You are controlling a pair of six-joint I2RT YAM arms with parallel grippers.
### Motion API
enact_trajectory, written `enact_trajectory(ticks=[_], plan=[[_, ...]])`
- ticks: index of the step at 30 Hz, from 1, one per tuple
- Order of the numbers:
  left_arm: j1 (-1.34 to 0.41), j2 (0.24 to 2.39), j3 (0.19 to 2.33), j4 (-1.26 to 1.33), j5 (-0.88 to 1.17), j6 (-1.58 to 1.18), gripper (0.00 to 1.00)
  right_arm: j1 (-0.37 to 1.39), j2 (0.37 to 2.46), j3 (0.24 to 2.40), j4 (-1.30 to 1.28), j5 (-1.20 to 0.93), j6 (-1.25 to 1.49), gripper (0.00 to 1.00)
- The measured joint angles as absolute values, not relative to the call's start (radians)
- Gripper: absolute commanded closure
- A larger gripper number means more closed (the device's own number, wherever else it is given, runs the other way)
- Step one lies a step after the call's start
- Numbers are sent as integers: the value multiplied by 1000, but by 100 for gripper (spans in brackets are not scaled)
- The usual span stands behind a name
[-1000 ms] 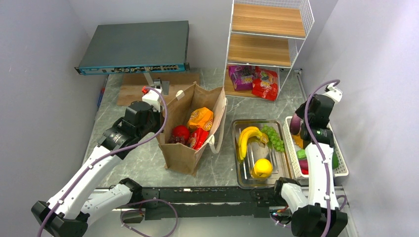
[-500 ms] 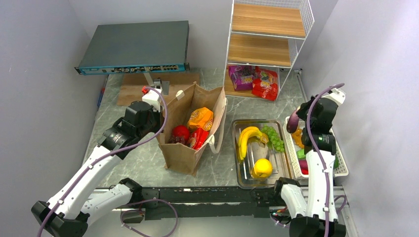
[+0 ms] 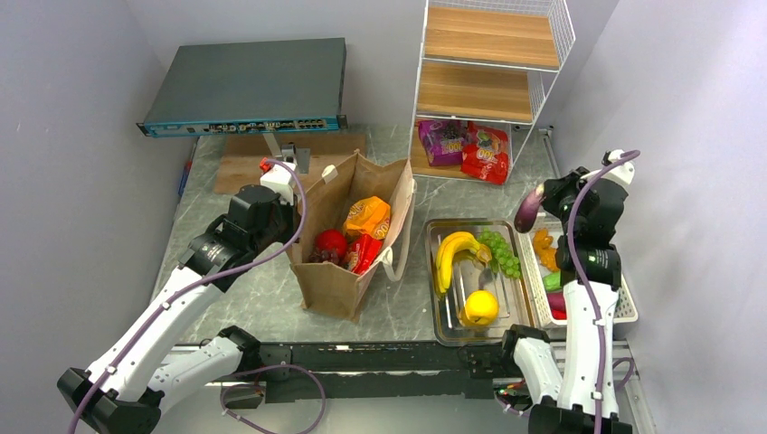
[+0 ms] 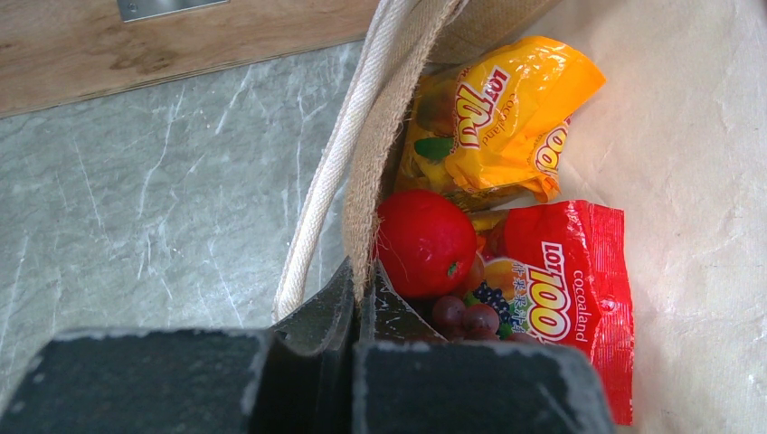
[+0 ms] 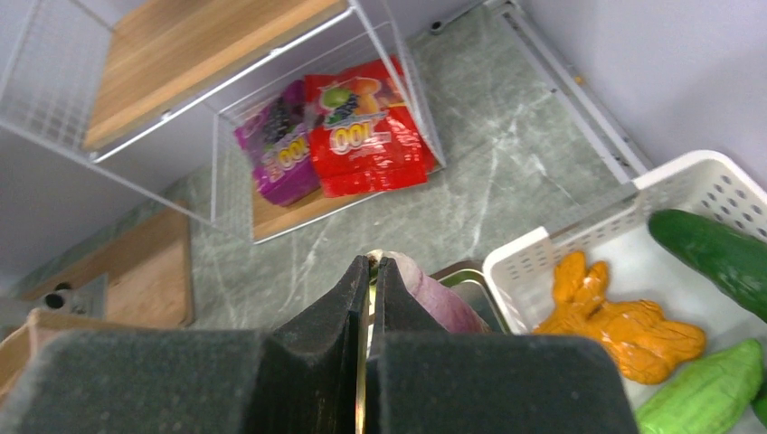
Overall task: Place the food into the grocery bag and tie it
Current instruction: Pick up the fake vegetable from the bin, then place the fake vegetable into the grocery bag.
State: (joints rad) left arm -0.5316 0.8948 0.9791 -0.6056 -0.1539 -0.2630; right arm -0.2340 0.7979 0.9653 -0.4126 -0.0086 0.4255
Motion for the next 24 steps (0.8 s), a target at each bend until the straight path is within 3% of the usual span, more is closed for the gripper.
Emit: enact_trajectory(ticks=[13, 24], plan=[[-532, 895, 979, -606, -154, -263, 100, -163, 841, 1111, -409, -324, 499, 100], [-532, 895, 979, -606, -154, -263, 100, 181, 944, 1365, -400, -340, 528, 100]])
